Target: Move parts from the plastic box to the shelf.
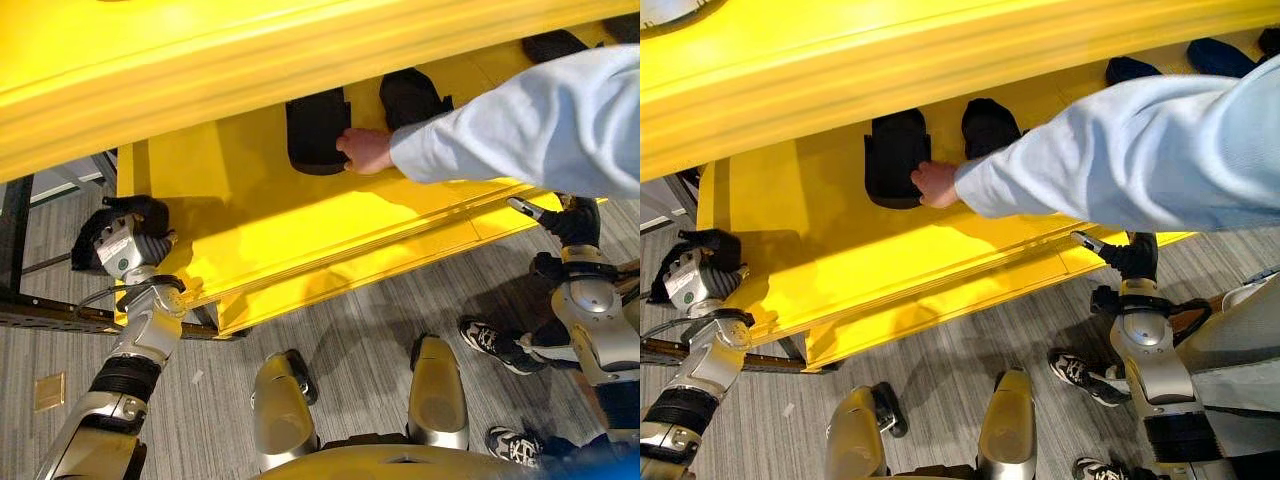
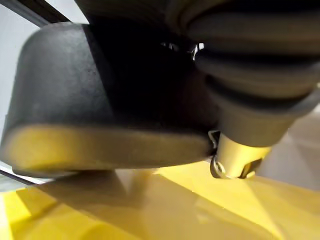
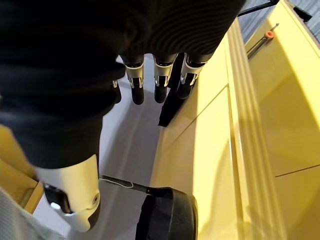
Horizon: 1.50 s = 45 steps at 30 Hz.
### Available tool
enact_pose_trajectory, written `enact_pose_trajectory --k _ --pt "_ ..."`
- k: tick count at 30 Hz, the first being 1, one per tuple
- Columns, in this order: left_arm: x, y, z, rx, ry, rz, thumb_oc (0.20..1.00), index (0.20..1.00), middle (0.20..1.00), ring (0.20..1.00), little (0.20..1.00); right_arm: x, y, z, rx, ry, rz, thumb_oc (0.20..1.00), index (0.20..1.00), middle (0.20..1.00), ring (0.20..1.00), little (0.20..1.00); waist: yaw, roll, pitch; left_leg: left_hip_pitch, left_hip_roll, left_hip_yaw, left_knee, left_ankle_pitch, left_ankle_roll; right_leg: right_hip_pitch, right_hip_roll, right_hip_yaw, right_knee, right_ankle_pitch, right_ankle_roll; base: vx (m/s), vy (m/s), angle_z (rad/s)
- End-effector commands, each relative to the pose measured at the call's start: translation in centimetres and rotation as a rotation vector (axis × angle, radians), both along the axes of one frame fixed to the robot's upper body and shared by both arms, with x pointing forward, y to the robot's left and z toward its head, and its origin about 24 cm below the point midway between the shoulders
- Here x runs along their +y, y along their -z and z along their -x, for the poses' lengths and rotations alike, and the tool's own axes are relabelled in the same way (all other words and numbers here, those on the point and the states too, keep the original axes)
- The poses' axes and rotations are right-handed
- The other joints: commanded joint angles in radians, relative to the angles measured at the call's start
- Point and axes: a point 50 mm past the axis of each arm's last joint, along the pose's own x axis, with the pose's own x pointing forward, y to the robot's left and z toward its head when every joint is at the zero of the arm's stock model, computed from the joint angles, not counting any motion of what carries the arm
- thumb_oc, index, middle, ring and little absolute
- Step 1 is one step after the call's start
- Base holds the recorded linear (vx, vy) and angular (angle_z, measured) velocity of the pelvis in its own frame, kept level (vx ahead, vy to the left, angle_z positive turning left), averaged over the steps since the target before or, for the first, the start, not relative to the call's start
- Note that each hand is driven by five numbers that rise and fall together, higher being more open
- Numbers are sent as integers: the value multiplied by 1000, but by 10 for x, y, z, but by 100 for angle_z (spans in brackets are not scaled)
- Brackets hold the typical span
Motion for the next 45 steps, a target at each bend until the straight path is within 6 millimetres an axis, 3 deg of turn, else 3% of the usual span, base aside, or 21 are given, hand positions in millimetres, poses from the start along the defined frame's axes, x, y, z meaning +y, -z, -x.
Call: enact_pose_trajectory --k 1,9,13,24,37,45 --pt "-9 -47 -9 -183 134 -215 200 200 200 200 200 5 -19 -4 -105 -24 30 1000 1000 1000 1000 1000 3 -14 -9 46 -70 54 9 -57 110 26 55 -65 75 -37 -70 0 0 0" --pt "-52 -66 -16 -291 362 -271 200 200 200 200 200 12 -16 -5 -120 -31 3 1000 1000 1000 1000 1000 9 -22 3 47 -71 50 -10 -53 111 26 58 -75 64 -30 -58 -11 -12 0" --pt "-66 -57 -16 -239 399 -272 200 200 200 200 200 15 -16 -4 -131 -35 -8 1000 1000 1000 1000 1000 11 -25 10 48 -68 49 -15 -54 111 26 63 -79 57 -26 -54 -26 -25 0" --pt "-55 -19 -7 -94 282 -250 200 200 200 200 200 16 -12 -3 -142 -38 -19 1000 1000 1000 1000 1000 22 -25 16 43 -75 44 -24 -56 109 23 61 -85 37 -17 -45 -27 3 0" --pt "-52 12 -1 193 420 -516 200 200 200 200 200 8 -21 -7 -160 -36 6 1000 1000 1000 1000 1000 11 -4 17 38 -88 52 -47 -53 107 2 48 -77 20 -7 -42 -24 27 0" --pt "-59 13 -5 284 576 -700 200 200 200 200 200 5 -34 -12 -174 -57 33 1000 1000 1000 1000 1000 -16 20 18 35 -96 67 -57 -56 106 -15 43 -62 10 0 -42 -15 70 -1"
